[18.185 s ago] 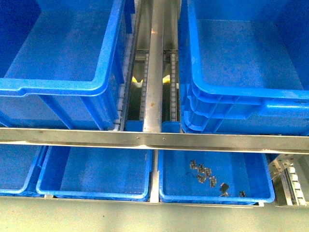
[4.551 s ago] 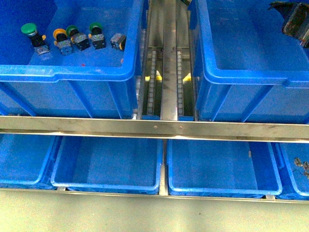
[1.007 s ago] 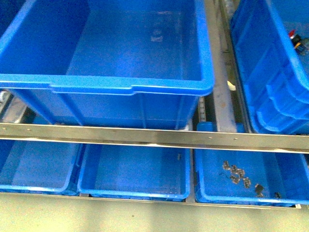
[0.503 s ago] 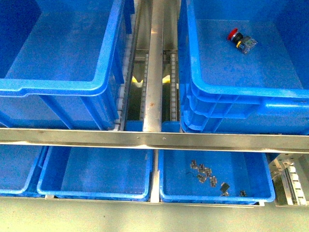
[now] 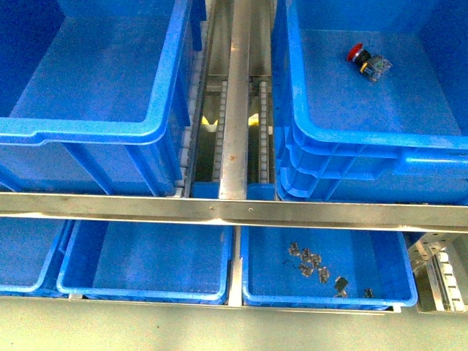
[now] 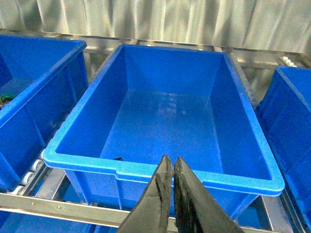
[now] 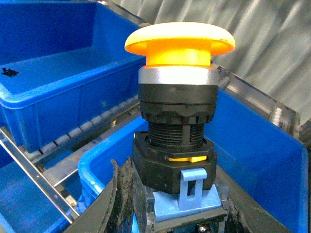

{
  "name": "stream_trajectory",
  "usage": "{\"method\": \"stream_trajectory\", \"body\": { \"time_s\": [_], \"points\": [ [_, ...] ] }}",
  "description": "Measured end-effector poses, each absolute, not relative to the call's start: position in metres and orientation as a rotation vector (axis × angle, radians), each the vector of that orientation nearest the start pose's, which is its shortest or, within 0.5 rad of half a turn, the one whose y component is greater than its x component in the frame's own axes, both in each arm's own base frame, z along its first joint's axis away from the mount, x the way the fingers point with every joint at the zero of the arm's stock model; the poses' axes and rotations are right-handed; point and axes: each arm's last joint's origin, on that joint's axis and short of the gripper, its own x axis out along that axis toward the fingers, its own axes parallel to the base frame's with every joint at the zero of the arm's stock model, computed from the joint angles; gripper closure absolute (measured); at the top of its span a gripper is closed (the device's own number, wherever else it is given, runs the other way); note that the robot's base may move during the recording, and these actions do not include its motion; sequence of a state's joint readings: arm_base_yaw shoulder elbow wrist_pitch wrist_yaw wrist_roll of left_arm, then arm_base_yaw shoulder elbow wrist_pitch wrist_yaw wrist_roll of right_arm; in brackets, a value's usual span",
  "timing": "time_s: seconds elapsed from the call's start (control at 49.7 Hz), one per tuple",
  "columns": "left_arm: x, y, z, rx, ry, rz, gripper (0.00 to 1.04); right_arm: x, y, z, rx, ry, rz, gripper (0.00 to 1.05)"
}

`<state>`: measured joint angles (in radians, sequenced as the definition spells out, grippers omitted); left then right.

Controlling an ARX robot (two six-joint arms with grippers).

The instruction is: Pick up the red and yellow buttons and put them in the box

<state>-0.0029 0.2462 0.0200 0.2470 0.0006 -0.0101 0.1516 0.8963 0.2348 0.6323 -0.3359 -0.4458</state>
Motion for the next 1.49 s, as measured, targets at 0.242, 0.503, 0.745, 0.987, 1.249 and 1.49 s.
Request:
{"method": "stream_trajectory", "body": {
  "time_s": [0.242,0.503,0.745,0.987,1.249,1.49],
  "points": [
    [0.111,0.000,0.174,-0.011,-0.027,-0.003,0.74,0.217,0.025,0.201,-0.456,-0.059,0.407,0.73],
    [0.111,0.000,0.174,-0.011,-0.026,-0.003,0.26,0.322,0.025,0.203,-0.481,0.027,0.327,0.73],
    [0.111,0.000,0.174,-0.009,-0.027,-0.003,0.08,0.425,0.034,0.187,-0.474,0.181,0.248,0.73],
    [0.111,0.000,0.174,-0.009,-0.026,-0.003,0.08,0.483,0.041,0.161,-0.459,0.327,0.188,0.73],
    [0.111,0.000,0.174,-0.009,-0.027,-0.003,0.08,0.505,0.042,0.126,-0.477,0.456,0.165,0.73],
    [0.111,0.000,0.174,-0.009,-0.027,-0.003,0.08,0.517,0.051,0.108,-0.446,0.513,0.194,0.59]
  ]
}}
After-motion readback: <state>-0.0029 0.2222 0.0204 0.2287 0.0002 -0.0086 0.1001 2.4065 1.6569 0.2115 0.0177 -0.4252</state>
